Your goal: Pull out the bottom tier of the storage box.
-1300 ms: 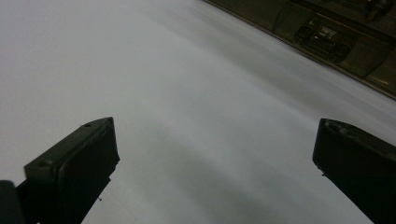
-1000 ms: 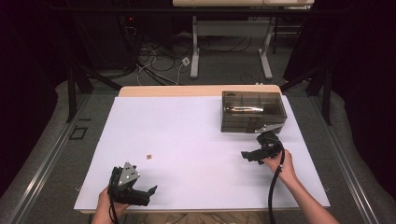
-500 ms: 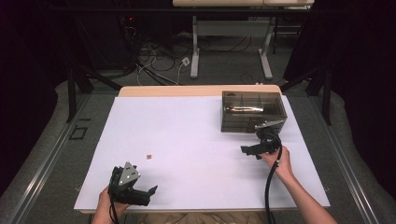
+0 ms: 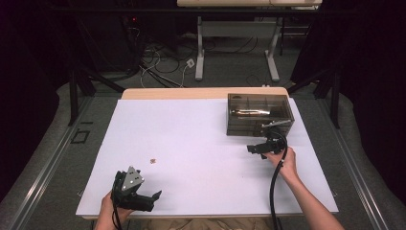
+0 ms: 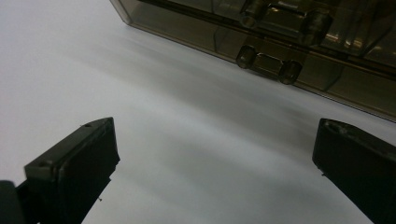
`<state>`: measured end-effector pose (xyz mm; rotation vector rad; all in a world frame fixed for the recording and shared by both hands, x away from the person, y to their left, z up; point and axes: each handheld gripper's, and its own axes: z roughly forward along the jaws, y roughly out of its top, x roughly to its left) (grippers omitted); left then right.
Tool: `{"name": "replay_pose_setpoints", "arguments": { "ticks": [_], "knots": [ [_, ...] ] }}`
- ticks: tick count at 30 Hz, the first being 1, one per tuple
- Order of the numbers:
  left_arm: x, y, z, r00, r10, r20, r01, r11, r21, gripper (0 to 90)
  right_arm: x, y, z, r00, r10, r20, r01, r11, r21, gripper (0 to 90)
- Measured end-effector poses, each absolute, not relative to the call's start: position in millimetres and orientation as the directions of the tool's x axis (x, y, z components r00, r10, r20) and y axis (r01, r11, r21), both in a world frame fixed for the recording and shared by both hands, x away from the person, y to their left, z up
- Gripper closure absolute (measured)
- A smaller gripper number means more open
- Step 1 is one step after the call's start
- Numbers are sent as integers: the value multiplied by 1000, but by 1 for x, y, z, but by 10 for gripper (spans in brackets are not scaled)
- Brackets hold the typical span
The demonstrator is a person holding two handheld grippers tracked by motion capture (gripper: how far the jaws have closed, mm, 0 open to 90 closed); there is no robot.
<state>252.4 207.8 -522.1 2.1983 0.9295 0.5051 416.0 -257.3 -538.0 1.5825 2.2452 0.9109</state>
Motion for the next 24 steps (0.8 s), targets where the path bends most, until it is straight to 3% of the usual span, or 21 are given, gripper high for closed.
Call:
{"name": "replay_pose_setpoints", "arguments": {
  "ticks": [9,18,24],
  "knots": [
    [252,208,-522,671,736,84,471,-511,719,0,421,-256,-539,-337,930,145,773,186,607,3],
    [253,208,-522,671,736,84,470,-511,720,0,427,-255,-539,-282,948,146,777,136,614,78],
    [253,207,-522,672,736,88,467,-512,721,0,433,-258,-538,-214,956,203,788,46,614,150]
  ]
}}
